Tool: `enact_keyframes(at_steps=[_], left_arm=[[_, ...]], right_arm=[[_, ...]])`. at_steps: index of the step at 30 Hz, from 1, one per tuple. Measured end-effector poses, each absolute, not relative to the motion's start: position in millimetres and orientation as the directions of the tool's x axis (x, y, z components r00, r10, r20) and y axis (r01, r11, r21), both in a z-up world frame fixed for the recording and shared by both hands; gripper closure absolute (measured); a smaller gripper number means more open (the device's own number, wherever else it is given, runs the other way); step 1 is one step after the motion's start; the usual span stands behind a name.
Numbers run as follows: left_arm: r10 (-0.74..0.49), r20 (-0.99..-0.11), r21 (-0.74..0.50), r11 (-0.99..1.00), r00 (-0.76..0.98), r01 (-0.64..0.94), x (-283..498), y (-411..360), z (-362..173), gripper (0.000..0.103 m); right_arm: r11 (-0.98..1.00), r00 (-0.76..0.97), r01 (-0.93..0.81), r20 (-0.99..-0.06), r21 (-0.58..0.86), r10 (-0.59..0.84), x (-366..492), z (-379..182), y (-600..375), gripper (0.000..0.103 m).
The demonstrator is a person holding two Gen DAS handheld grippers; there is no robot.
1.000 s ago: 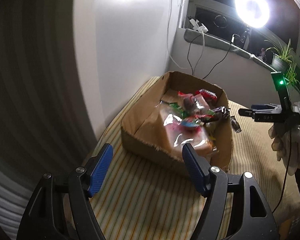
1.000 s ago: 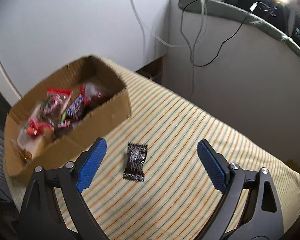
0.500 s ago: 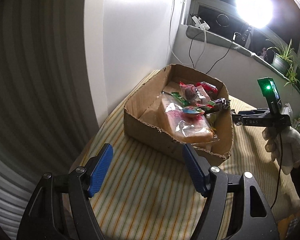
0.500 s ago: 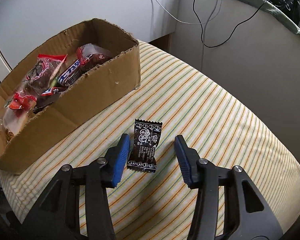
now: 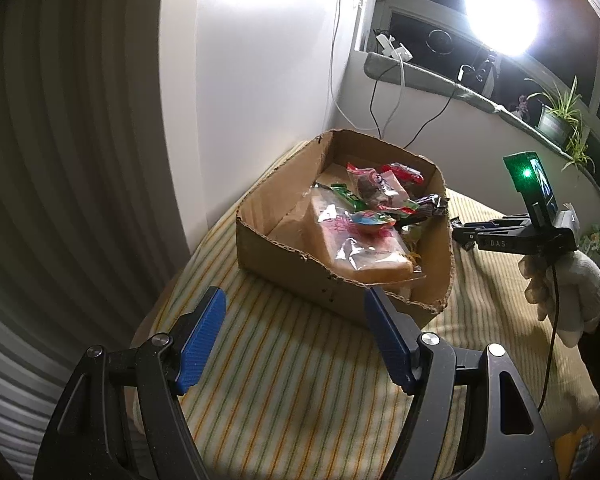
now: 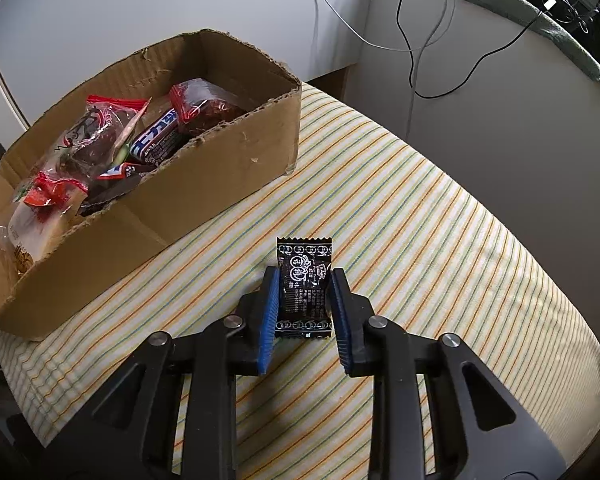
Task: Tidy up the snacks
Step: 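Move the right gripper to the black packet and grasp it, then carry the black packet over the box with the right gripper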
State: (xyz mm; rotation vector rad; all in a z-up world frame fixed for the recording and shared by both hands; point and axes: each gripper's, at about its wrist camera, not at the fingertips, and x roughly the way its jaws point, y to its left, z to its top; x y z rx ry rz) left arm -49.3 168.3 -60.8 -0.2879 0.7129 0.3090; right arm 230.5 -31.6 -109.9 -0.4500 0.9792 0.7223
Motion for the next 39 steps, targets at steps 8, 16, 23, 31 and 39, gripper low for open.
enact_keyframes(at_steps=[8, 16, 23, 31, 39], left_arm=[[0.176, -0.673, -0.147, 0.920, 0.718, -0.363, -48, 166, -60, 0.031], [0.181, -0.671, -0.135, 0.924, 0.719, -0.358, -48, 162, -58, 0.031], [0.202, -0.662, -0.120, 0.922, 0.722, -0.368, -50, 163, -54, 0.031], [0.210, -0.652, -0.117, 0.921, 0.728, -0.370, -52, 163, -52, 0.031], [0.213, -0.645, -0.116, 0.922, 0.734, -0.369, -53, 160, -48, 0.031]], right_arm=[[0.683, 0.395, -0.730, -0.832, -0.027, 0.389, 210, -77, -47, 0.077], [0.646, 0.420, -0.763, -0.778, -0.024, 0.468, 182, -35, -34, 0.077], [0.607, 0.404, -0.795, -0.753, -0.008, 0.519, 169, -21, -3, 0.077], [0.577, 0.381, -0.817, -0.739, 0.013, 0.556, 162, -20, 28, 0.077], [0.569, 0.369, -0.822, -0.741, 0.021, 0.561, 162, -24, 44, 0.077]])
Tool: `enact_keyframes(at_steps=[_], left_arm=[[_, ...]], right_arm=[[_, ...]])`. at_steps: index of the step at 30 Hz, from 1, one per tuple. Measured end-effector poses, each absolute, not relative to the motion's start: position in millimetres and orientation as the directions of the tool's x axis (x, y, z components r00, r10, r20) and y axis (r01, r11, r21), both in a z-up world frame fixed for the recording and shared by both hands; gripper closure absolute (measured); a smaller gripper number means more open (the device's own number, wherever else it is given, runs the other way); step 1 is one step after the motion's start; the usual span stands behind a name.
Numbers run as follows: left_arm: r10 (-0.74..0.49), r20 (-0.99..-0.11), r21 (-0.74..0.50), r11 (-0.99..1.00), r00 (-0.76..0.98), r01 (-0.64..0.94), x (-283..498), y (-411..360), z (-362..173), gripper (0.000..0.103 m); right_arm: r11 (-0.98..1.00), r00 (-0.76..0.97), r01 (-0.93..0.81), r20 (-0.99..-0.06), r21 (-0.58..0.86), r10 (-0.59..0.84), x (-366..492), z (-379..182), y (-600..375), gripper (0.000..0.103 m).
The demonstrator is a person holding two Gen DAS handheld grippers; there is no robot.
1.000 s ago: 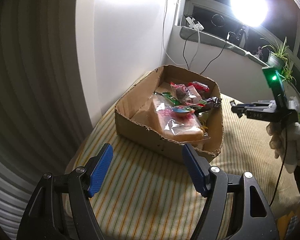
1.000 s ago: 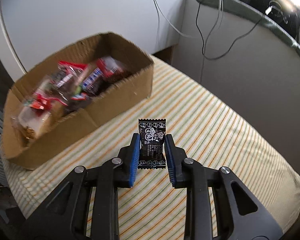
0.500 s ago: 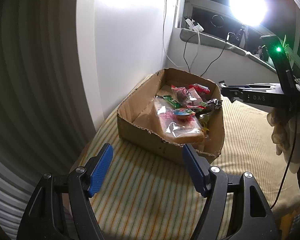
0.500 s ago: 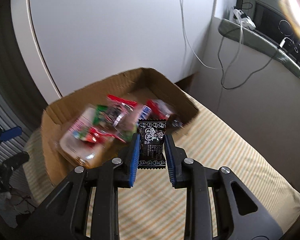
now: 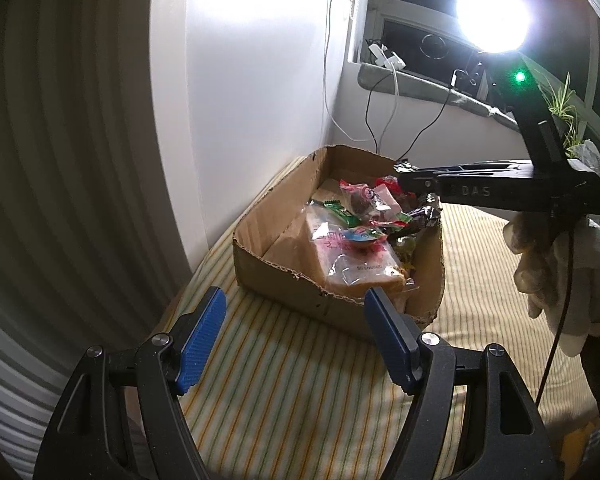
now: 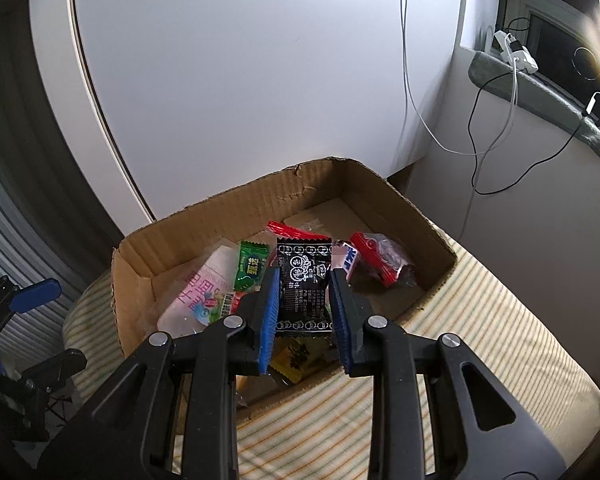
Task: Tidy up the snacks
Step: 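Carry the black packet over the box with the right gripper, then open the right gripper to drop the black packet into the box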
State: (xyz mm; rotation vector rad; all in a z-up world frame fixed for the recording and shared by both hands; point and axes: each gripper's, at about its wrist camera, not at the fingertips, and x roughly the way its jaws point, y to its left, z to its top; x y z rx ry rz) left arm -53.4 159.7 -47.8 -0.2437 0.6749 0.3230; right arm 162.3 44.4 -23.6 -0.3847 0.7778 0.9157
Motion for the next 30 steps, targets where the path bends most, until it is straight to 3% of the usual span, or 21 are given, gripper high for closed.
enact_keyframes(at_steps=[16, 20, 25, 27, 30], left_arm=[[0.213, -0.643, -0.114, 0.923, 0.736, -0.367, -53, 157, -45, 0.031], [0.215, -0.642, -0.112, 0.923, 0.736, -0.367, -53, 156, -44, 0.031], [0.218, -0.638, -0.108, 0.925, 0.739, -0.365, -53, 152, -41, 0.031], [0.218, -0.635, -0.106, 0.925, 0.741, -0.364, -53, 151, -40, 0.031], [0.223, -0.629, -0.102, 0.926, 0.745, -0.363, -53, 147, -37, 0.031]], right_arm=[[0.568, 0.367, -0.823, -0.751, 0.013, 0.549, 166, -31, 49, 0.077], [0.569, 0.376, -0.822, -0.746, 0.005, 0.550, 165, -29, 48, 0.057], [0.569, 0.386, -0.822, -0.744, -0.009, 0.546, 162, -25, 44, 0.053], [0.567, 0.392, -0.823, -0.736, -0.013, 0.552, 160, -23, 42, 0.035], [0.568, 0.411, -0.822, -0.714, -0.022, 0.566, 156, -17, 35, 0.024]])
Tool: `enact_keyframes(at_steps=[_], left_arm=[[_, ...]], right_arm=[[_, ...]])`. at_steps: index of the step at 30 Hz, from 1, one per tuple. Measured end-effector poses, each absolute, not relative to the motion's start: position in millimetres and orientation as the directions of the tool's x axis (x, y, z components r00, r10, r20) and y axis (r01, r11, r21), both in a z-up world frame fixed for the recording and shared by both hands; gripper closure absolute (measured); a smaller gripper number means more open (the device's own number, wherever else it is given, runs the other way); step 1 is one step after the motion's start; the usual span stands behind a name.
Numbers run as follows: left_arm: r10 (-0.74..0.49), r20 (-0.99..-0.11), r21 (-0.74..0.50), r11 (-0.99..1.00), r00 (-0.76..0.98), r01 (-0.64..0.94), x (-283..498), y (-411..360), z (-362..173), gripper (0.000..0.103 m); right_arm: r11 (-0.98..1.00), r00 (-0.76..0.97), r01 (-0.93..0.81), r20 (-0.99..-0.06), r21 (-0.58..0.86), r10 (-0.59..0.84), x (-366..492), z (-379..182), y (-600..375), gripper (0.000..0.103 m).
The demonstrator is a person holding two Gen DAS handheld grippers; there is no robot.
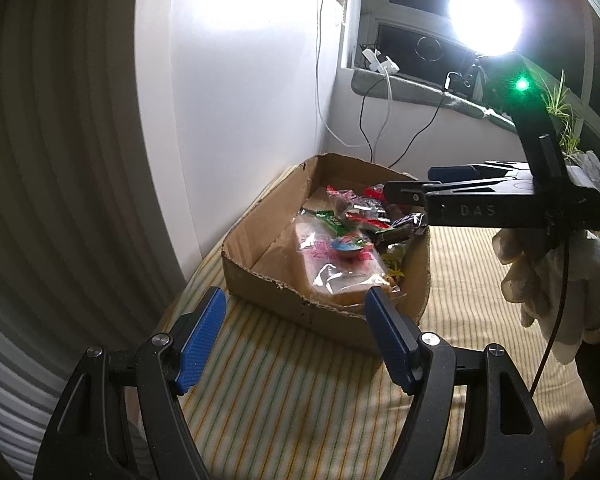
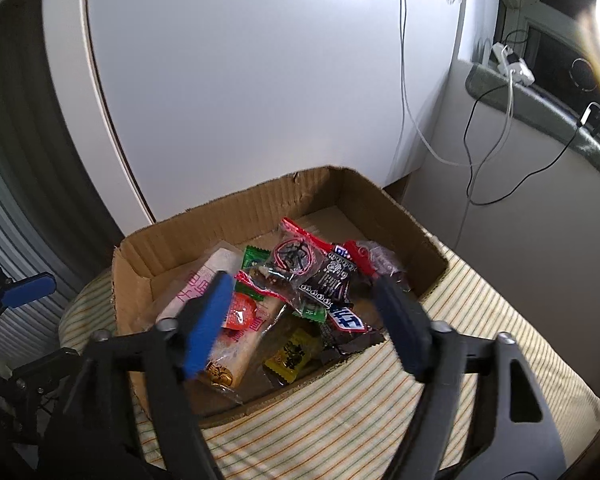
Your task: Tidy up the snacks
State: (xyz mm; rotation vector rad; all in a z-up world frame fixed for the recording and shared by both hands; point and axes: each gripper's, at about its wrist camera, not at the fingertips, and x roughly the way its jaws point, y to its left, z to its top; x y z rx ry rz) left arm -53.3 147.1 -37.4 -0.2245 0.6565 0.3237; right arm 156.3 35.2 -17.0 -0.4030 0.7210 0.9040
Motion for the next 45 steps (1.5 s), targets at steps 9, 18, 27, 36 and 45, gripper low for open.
enact_keyframes(at_steps=[9, 18, 27, 36, 45], left_arm=[[0.232, -0.607, -0.096, 0.928, 0.760, -0.360, -55, 136, -28, 0.031], [0.253, -0.596, -0.088, 0.922, 0.762, -0.376, -58, 127, -21, 0.030], [0.270, -0.588, -0.082, 0.918, 0.762, -0.388, -58, 120, -18, 0.023], [0.275, -0.581, -0.074, 0.919, 0.766, -0.387, -56, 113, -14, 0.022], [0.271, -0.580, -0.069, 0.923, 0.768, -0.378, -54, 108, -13, 0.022]], right_arm=[[0.613, 0.478, -0.788, -0.686, -0.060, 0.548, 144, -5, 13, 0.024], [0.660, 0.513, -0.750, -0.661, -0.034, 0.548, 129, 3, -18, 0.023], [0.703, 0.584, -0.711, -0.575, -0.023, 0.573, 97, 19, -50, 0.000], [0.728, 0.598, -0.686, -0.573, -0.003, 0.561, 82, 13, -67, 0.000], [0.746, 0.606, -0.666, -0.583, 0.000, 0.541, 83, 8, -76, 0.000]])
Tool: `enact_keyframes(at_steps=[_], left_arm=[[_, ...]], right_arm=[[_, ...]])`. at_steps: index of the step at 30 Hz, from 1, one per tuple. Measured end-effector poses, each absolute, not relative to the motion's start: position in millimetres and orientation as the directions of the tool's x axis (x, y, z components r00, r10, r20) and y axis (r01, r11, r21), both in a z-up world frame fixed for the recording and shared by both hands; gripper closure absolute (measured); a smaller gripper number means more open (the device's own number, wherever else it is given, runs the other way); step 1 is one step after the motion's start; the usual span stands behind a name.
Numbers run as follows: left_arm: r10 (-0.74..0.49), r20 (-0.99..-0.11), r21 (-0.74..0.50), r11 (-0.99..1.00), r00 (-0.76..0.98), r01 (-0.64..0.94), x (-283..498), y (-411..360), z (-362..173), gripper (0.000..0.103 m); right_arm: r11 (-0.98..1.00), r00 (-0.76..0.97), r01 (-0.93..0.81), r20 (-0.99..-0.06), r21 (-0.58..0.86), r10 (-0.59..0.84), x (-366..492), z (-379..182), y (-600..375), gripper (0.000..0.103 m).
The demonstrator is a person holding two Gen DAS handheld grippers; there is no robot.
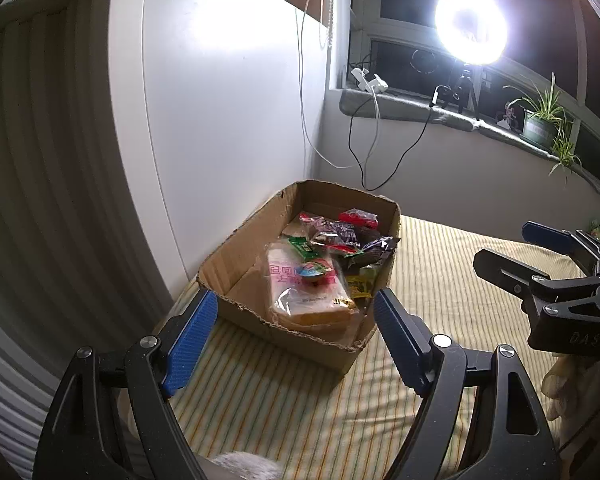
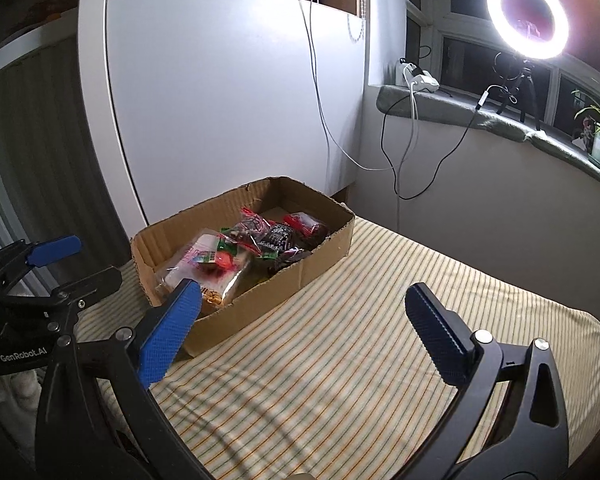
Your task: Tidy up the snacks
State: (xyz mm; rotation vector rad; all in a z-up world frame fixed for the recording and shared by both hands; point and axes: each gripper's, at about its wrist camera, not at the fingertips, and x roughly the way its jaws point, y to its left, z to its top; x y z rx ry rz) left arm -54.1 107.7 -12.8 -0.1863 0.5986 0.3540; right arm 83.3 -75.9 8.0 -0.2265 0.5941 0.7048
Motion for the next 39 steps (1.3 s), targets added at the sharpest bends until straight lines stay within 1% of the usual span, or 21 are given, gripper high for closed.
enact_keyframes(at_steps=[11, 39], left_arm=[[0.289, -0.579, -0.059, 0.917, 0.762, -0.394, -53.8, 108.6, -14.2, 0.022], [0.286, -0.580, -0.056, 0.920, 0.763, -0.387, -52.6, 106.4, -15.3, 0.022]], right_arm=[[0.740, 0.599, -0.672, -0.589, -0.002, 0.542, 82.4, 4.9, -73.3, 0.000], [0.740, 0.589, -0.673, -0.599, 0.008, 0.542, 83.0, 2.0, -71.8, 0.000]])
